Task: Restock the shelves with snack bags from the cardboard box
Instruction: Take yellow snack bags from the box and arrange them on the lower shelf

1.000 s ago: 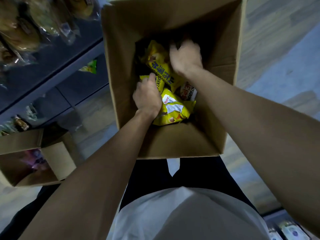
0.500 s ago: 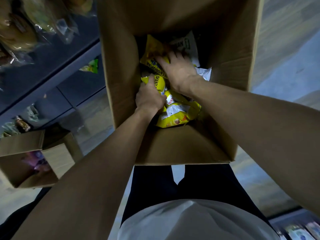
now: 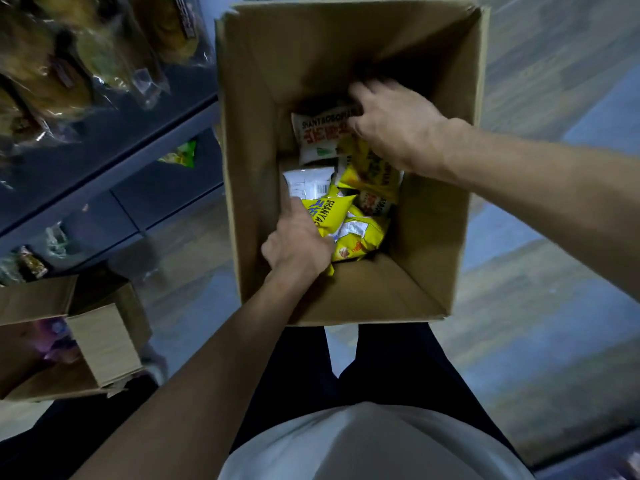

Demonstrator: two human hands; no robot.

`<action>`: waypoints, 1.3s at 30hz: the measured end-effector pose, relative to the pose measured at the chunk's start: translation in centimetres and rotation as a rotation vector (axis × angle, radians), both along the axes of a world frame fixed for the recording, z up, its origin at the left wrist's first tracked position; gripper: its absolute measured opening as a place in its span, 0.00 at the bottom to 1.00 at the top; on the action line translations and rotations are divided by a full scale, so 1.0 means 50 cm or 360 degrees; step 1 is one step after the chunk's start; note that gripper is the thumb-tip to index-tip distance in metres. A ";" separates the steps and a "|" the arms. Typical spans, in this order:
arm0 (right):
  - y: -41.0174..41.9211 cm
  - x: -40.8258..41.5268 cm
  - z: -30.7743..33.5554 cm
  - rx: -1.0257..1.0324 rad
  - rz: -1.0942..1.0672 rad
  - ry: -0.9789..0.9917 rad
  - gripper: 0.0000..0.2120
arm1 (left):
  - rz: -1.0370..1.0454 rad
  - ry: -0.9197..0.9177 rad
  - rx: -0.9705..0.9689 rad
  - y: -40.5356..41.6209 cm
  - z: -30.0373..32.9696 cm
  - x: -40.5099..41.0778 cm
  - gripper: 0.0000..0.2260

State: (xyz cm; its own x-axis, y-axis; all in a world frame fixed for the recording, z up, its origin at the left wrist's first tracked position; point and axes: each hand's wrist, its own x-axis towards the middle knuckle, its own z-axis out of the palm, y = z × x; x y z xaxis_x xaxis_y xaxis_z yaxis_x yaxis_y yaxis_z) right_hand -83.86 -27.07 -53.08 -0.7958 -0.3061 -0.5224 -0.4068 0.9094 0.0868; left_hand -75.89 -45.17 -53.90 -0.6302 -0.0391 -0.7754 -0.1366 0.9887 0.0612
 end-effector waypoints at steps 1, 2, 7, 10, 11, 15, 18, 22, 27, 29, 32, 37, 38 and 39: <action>0.004 0.002 0.005 -0.0005 0.0013 -0.0012 0.15 | -0.0008 0.0035 0.0019 -0.004 0.009 0.004 0.27; 0.005 0.005 0.010 -0.0022 0.0016 -0.0025 0.15 | -0.0001 0.0079 0.0045 -0.005 0.016 0.008 0.26; -0.022 0.041 -0.004 -0.0053 0.0025 0.0007 0.14 | 0.0363 0.0240 0.0213 0.011 0.001 0.004 0.27; -0.046 0.071 -0.038 -0.0035 -0.0348 -0.0131 0.17 | 0.0343 0.0344 0.0327 0.013 -0.041 0.001 0.29; -0.059 0.084 -0.051 -0.0075 -0.0530 -0.0187 0.19 | 0.0331 0.0295 0.0327 0.013 -0.059 -0.001 0.30; -0.124 0.144 -0.099 -0.0196 -0.1207 0.0030 0.27 | 0.0426 -0.0274 0.0115 0.025 -0.125 -0.003 0.36; -0.175 0.181 -0.136 -0.0051 -0.1454 0.0327 0.29 | 0.0486 -0.0308 0.0100 0.032 -0.156 0.008 0.38; -0.209 0.184 -0.173 -0.0078 -0.1808 0.0371 0.35 | 0.0614 -0.0198 0.0181 0.023 -0.176 0.017 0.36; -0.193 0.148 -0.207 -0.0327 -0.2081 0.0121 0.41 | 0.0683 -0.0012 0.0279 0.014 -0.160 -0.004 0.32; -0.187 0.136 -0.203 -0.0323 -0.2083 0.0135 0.40 | 0.0585 -0.0034 0.0255 0.019 -0.142 -0.024 0.34; -0.169 0.123 -0.166 -0.0363 -0.2071 0.0184 0.33 | 0.0425 -0.0055 0.0249 0.020 -0.110 -0.057 0.38; -0.150 0.111 -0.055 -0.0427 -0.2221 -0.0055 0.25 | 0.0230 -0.0028 0.0235 0.013 -0.013 -0.071 0.33; -0.148 0.108 -0.032 -0.0463 -0.2231 -0.0095 0.26 | 0.0211 -0.0004 0.0239 0.012 0.012 -0.067 0.33; -0.145 0.108 -0.004 -0.0507 -0.2234 -0.0110 0.28 | 0.0193 0.0039 0.0253 0.013 0.039 -0.061 0.32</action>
